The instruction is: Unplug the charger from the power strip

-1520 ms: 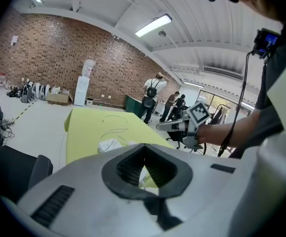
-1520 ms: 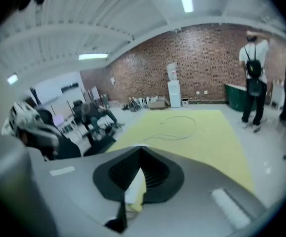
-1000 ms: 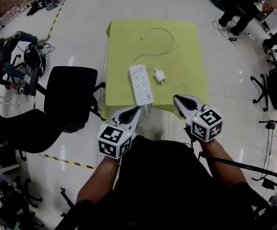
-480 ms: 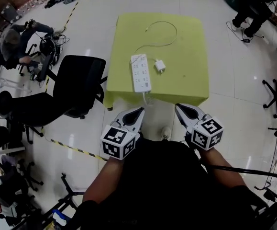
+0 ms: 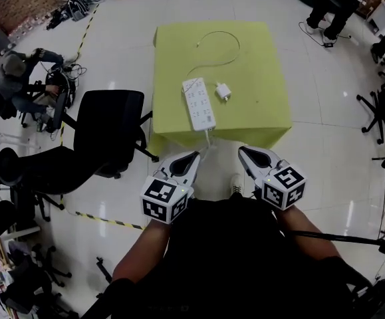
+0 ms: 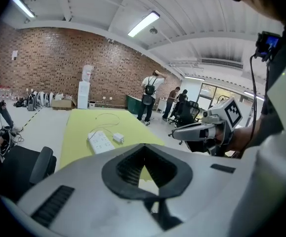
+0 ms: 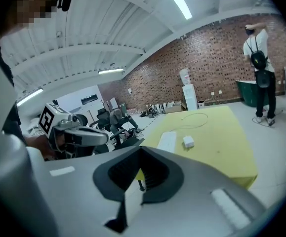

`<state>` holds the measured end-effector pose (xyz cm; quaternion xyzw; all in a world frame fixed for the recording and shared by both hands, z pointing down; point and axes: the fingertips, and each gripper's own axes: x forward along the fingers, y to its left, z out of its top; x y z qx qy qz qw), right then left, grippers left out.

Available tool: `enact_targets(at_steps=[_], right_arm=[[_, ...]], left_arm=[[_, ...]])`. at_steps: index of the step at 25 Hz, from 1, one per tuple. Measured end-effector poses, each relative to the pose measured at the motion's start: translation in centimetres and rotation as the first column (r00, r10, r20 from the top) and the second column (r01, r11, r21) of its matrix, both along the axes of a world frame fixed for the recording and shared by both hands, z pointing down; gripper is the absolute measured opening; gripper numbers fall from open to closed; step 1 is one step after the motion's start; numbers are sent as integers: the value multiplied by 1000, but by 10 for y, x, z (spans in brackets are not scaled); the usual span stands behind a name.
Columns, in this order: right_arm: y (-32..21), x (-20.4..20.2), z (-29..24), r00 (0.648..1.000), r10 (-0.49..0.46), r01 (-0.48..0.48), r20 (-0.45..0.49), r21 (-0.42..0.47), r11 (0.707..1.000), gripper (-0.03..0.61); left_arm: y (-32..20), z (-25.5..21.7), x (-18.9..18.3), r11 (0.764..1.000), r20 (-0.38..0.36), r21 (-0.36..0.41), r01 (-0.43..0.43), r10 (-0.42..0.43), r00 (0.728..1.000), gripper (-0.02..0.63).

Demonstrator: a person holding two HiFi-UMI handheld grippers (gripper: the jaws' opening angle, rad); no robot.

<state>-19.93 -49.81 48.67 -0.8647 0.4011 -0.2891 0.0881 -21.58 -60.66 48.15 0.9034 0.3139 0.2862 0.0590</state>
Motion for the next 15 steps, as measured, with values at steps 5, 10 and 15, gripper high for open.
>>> enact_targets(at_steps=[5, 10, 15], right_arm=[[-22, -12, 1, 999, 41, -41, 21, 15, 999, 2], [-24, -16, -1, 999, 52, -52, 13, 3, 999, 0], [-28, -17, -7, 998, 59, -59, -12, 3, 998, 0]], left_arm=[[-12, 1, -7, 998, 13, -19, -53, 53, 998, 6], [-19, -7, -4, 997, -10, -30, -73, 73, 997, 6], [-17, -14, -7, 993, -25, -19, -113, 113, 993, 6]])
